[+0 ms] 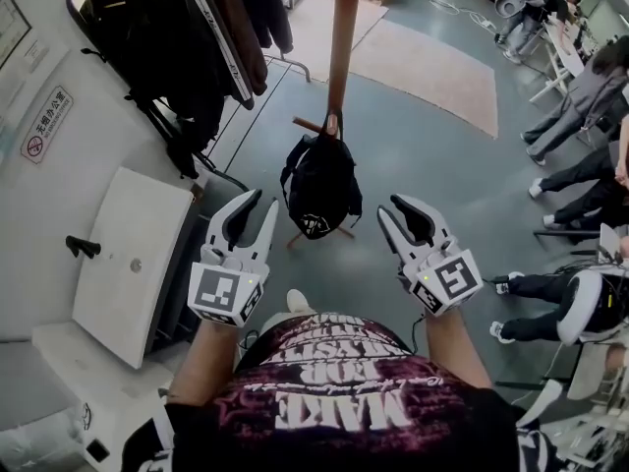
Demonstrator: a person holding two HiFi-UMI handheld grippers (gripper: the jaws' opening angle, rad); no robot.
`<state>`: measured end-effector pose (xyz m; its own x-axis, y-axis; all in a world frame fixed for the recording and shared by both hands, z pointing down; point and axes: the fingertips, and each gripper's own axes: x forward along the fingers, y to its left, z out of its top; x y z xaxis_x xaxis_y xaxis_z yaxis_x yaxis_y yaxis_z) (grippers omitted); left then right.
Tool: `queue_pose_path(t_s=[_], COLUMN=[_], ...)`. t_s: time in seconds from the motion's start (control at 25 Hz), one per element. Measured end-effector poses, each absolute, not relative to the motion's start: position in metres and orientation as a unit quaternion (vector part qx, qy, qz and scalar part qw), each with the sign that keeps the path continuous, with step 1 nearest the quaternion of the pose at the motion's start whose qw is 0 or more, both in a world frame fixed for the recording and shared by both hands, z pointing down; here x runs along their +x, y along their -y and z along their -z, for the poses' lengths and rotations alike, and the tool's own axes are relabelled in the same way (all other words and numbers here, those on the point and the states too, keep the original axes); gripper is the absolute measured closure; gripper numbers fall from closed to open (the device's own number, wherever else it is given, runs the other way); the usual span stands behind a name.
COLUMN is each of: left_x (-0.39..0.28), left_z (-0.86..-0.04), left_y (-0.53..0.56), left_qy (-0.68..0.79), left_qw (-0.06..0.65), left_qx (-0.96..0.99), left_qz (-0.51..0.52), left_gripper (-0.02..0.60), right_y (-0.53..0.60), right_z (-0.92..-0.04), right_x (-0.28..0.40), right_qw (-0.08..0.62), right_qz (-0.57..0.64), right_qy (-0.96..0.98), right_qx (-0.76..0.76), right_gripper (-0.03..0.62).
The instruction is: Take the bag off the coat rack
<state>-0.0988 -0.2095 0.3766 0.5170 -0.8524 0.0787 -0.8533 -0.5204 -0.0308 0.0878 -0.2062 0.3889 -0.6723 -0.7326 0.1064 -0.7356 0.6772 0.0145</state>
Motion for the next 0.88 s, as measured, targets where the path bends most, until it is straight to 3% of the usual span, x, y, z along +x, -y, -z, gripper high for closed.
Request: queue_pose_path(t_s=[0.88], left_x=[-0.124], left_z=[-0.384], left_y=[0.251], left_qy=[0.446], left_qw=[-0.014], left_qx=[0.894], left_qz=[-0.044], left_gripper=[0.491], right_y=[0.230], right_z=[-0.392], right_x=[0.051], right_qw=[0.062], right_qz=[-0.014], right_qy=[0.894], right_qx=[0.443], right_gripper=[0.479])
